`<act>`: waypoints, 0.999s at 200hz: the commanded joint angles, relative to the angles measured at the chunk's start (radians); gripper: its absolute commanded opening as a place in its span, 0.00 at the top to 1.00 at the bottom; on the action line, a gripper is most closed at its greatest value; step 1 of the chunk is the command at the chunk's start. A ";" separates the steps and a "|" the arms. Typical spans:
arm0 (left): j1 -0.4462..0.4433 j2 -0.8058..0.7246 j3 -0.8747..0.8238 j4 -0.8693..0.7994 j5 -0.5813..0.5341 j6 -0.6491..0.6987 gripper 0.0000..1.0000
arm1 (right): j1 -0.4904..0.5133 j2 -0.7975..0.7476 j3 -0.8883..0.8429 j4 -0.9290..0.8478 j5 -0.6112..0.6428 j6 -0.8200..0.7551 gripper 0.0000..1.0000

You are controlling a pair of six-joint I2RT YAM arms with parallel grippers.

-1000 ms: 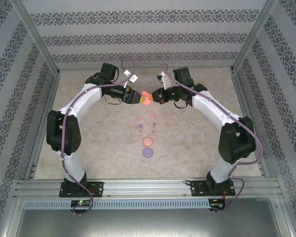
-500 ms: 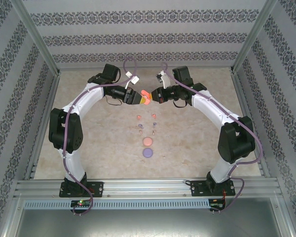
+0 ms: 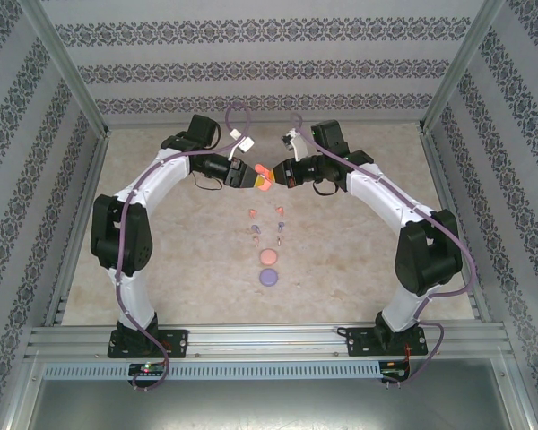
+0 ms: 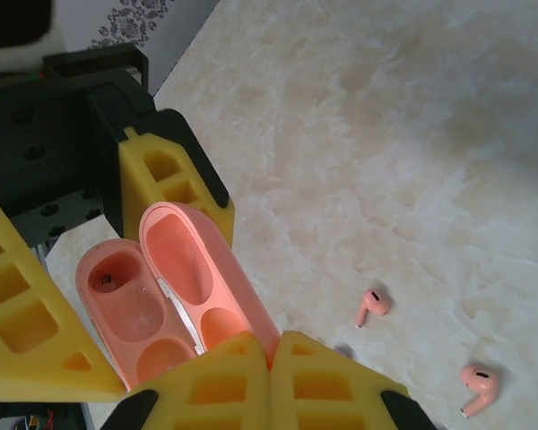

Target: Insert the wireless bluetooth earbuds into the charging case

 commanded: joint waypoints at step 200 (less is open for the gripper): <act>-0.010 -0.006 0.026 -0.027 0.053 0.037 0.91 | -0.019 -0.005 0.023 0.006 -0.005 0.010 0.86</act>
